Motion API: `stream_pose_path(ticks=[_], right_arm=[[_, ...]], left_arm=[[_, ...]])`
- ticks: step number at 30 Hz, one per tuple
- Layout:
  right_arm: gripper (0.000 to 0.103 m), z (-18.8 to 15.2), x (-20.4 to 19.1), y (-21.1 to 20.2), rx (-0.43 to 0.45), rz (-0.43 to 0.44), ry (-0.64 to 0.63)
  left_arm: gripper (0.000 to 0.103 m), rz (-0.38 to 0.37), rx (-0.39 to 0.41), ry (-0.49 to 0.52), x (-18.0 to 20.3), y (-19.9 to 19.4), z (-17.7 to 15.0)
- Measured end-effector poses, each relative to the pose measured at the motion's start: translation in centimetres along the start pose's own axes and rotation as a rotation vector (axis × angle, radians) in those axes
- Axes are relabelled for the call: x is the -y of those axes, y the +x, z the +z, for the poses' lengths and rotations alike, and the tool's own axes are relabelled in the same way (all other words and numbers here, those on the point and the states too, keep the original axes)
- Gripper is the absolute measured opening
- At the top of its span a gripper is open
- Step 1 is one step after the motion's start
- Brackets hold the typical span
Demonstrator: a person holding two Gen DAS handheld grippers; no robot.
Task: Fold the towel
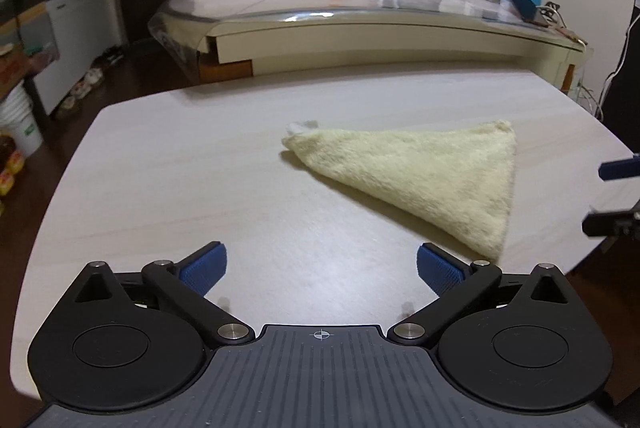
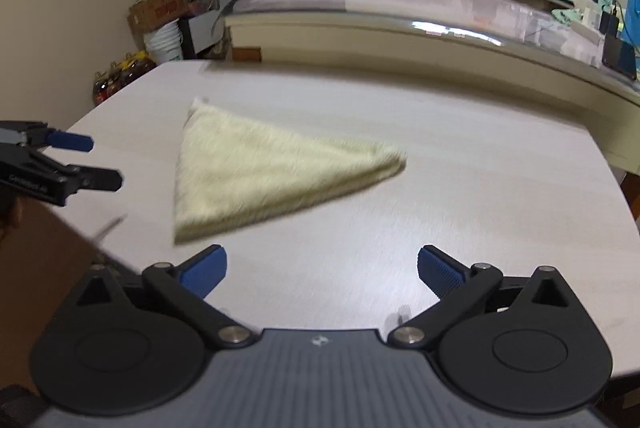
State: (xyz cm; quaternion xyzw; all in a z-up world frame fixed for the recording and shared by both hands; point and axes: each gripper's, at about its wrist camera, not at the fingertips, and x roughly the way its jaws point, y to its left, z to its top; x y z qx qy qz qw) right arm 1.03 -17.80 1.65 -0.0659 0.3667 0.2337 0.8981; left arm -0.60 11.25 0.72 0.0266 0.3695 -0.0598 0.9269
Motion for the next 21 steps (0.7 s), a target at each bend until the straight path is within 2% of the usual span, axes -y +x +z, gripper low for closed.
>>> stream_pose_path(ticks=[9, 21], right_arm=[[0.103, -0.6, -0.3, -1.8, 0.022, -0.014, 0.005], [0.103, -0.5, 0.2, -1.7, 0.023, -0.003, -0.003]], left_arm=[[0.103, 0.038, -0.006, -0.002, 1.7, -0.8, -0.8], [0.103, 0.048, -0.021, -0.008, 2.2, -1.1, -1.0]])
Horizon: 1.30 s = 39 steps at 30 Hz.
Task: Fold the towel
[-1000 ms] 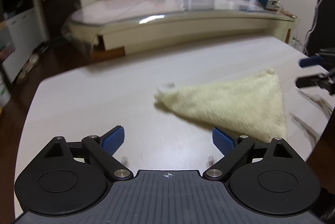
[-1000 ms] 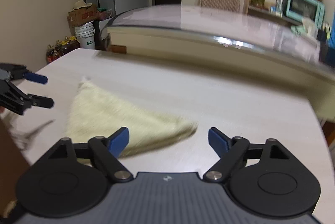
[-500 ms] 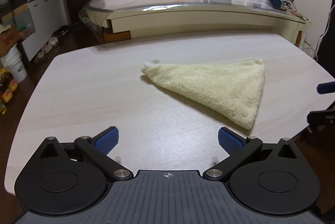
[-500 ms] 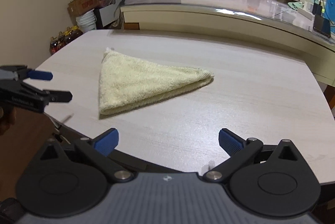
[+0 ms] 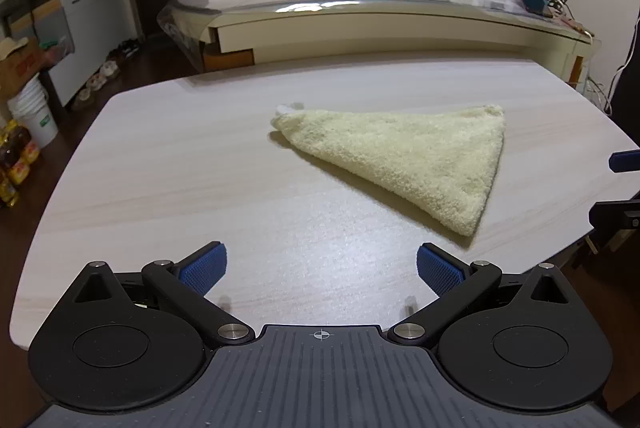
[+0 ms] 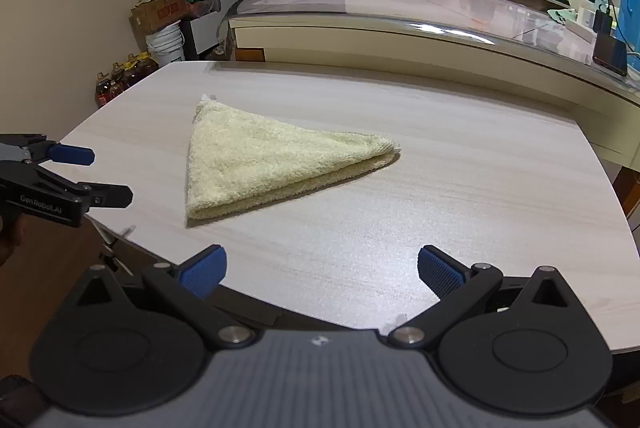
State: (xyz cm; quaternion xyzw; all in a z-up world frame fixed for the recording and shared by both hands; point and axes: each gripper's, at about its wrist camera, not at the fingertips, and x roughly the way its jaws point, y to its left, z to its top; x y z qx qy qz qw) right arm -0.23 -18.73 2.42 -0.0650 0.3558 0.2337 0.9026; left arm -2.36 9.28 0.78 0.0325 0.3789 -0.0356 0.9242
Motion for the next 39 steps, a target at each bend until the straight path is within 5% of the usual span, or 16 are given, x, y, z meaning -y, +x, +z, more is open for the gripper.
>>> stream_pose_path(ticks=[7, 13, 20, 29, 31, 32, 33, 39], right_arm=[[0.103, 2.0, 1.2, 0.9, 0.023, -0.001, -0.027], [0.100, 4.9, 4.4, 2.9, 0.060, 0.095, 0.018], [0.049, 7.1, 7.7, 6.9, 0.029, 0.152, 0.136], [0.043, 6.9, 10.0, 10.7, -0.019, 0.204, 0.287], [0.031, 6.9, 10.1, 10.8, -0.012, 0.204, 0.292], [0.017, 6.9, 10.1, 10.8, -0.005, 0.198, 0.294], [0.017, 6.9, 10.2, 10.8, 0.002, 0.191, 0.295], [0.015, 6.9, 7.2, 7.7, 0.089, 0.122, 0.139]], left_arm=[[0.103, 0.007, 0.022, -0.010, -0.3, -0.2, 0.3], [0.103, 0.018, 0.059, -0.029, -0.9, -0.5, 0.9], [0.103, 0.031, 0.048, -0.034, -1.3, 0.4, 1.3], [0.103, 0.040, 0.035, -0.028, -1.6, 1.7, 1.8], [0.103, 0.041, 0.035, -0.029, -1.7, 1.9, 1.8], [0.103, 0.041, 0.034, -0.030, -1.8, 1.9, 1.8], [0.103, 0.042, 0.032, -0.032, -1.8, 2.0, 1.8], [0.103, 0.010, 0.055, 0.012, -2.4, 1.1, 1.5]])
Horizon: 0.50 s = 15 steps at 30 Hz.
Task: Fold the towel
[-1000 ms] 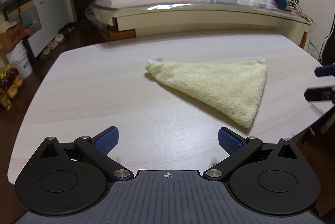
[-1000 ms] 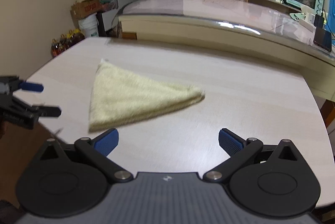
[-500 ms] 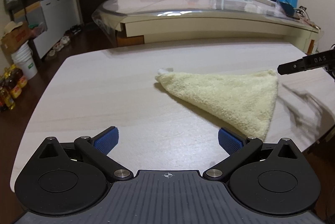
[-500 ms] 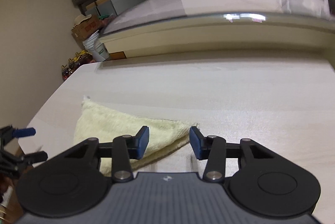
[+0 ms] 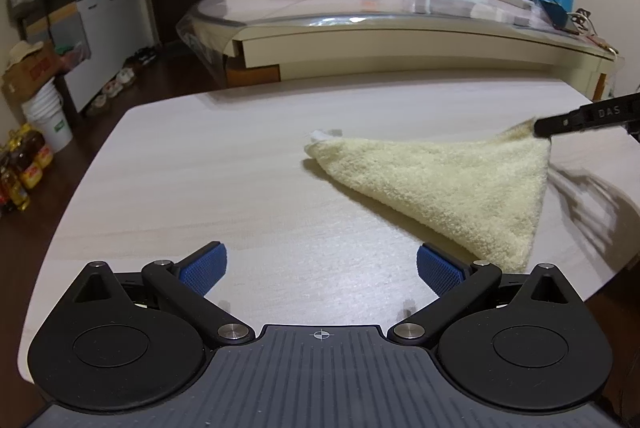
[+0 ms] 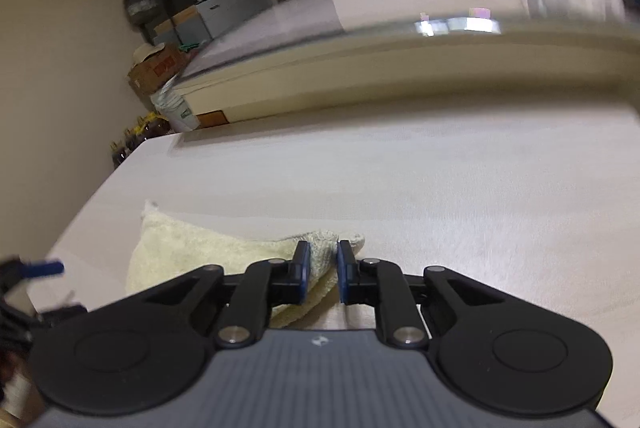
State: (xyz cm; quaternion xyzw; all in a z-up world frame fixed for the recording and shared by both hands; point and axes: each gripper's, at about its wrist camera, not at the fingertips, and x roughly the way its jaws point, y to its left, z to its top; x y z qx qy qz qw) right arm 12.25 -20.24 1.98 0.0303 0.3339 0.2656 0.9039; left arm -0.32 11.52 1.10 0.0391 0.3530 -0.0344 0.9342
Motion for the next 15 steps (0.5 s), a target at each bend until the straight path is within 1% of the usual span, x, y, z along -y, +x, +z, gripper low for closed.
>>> stream_pose_path(ticks=[2, 4, 7, 10, 12, 13, 15], right_arm=[[0.015, -0.1, -1.9, -1.2, 0.027, -0.027, -0.088], [0.015, -0.2, -3.7, -2.3, 0.046, -0.020, -0.154], [0.015, -0.5, -5.1, -2.3, 0.032, -0.090, -0.231], [0.016, -0.7, -4.3, -1.0, -0.007, -0.127, -0.194], [0.017, -1.2, -2.9, 0.1, -0.029, -0.151, -0.147], [0.018, -1.3, -2.3, 0.5, -0.037, -0.155, -0.124], [0.018, -1.9, -1.4, 0.9, -0.041, -0.129, -0.063]], left_arm=[[0.103, -0.032, 0.020, 0.042, -0.3, -0.6, -0.1], [0.103, -0.057, 0.040, 0.090, -0.4, -1.3, -0.1], [0.103, -0.065, 0.056, 0.160, -0.1, -2.1, -0.3], [0.103, -0.058, 0.069, 0.200, 0.4, -2.5, -0.5], [0.103, -0.060, 0.080, 0.208, 0.7, -2.8, -0.7], [0.103, -0.062, 0.081, 0.205, 0.8, -2.8, -0.8], [0.103, -0.069, 0.083, 0.199, 0.8, -2.8, -0.9]])
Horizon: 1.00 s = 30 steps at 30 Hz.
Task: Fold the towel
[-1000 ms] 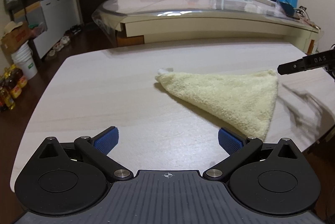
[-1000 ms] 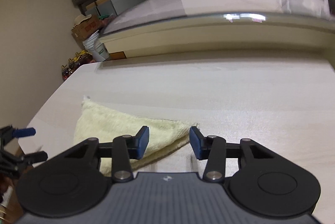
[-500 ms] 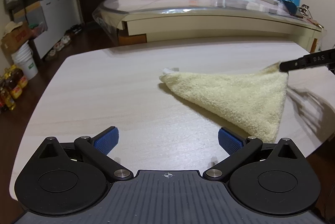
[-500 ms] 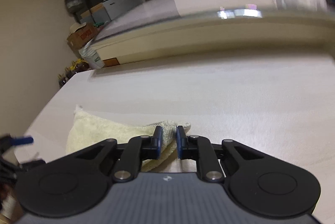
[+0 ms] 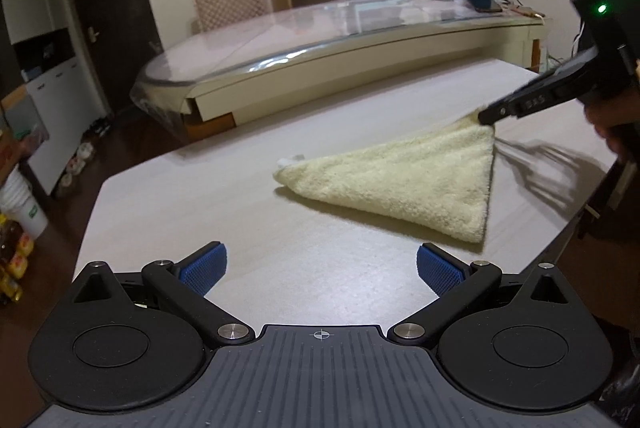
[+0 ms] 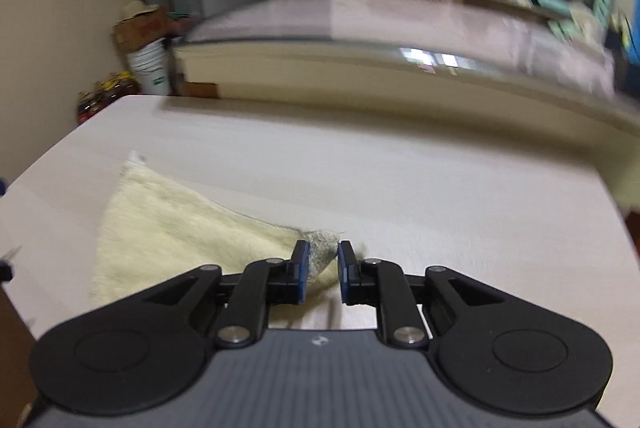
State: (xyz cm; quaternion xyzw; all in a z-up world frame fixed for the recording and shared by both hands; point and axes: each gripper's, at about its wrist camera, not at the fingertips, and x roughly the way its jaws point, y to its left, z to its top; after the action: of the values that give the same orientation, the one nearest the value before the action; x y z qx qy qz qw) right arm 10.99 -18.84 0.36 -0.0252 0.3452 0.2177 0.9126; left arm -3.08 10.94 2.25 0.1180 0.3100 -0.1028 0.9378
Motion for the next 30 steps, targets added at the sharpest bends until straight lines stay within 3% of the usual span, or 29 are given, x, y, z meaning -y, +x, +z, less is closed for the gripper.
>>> stream_pose_path(ticks=[7, 13, 16, 21, 24, 30], right_arm=[[0.015, -0.1, -0.9, -1.3, 0.068, -0.026, -0.031], [0.015, 0.9, -5.0, -5.8, 0.174, 0.227, -0.108], [0.015, 1.1, -9.1, -6.9, 0.126, 0.418, -0.248], [0.015, 1.0, -12.3, -7.0, 0.054, 0.605, -0.338], [0.015, 0.7, -14.1, -6.6, 0.013, 0.680, -0.369], [0.015, -0.3, -16.3, -4.7, -0.065, 0.745, -0.383]], left_arm=[[0.103, -0.031, 0.009, 0.009, 0.5, 0.4, 0.0], [0.103, -0.119, 0.101, 0.097, 1.2, -0.2, 0.2], [0.103, -0.160, 0.144, 0.180, 1.6, -0.7, 0.2], [0.103, -0.149, 0.143, 0.380, 2.1, -1.1, -1.1], [0.103, -0.140, 0.137, 0.441, 1.9, -1.5, -2.1], [0.103, -0.175, 0.120, 0.460, 1.3, -1.6, -3.3]])
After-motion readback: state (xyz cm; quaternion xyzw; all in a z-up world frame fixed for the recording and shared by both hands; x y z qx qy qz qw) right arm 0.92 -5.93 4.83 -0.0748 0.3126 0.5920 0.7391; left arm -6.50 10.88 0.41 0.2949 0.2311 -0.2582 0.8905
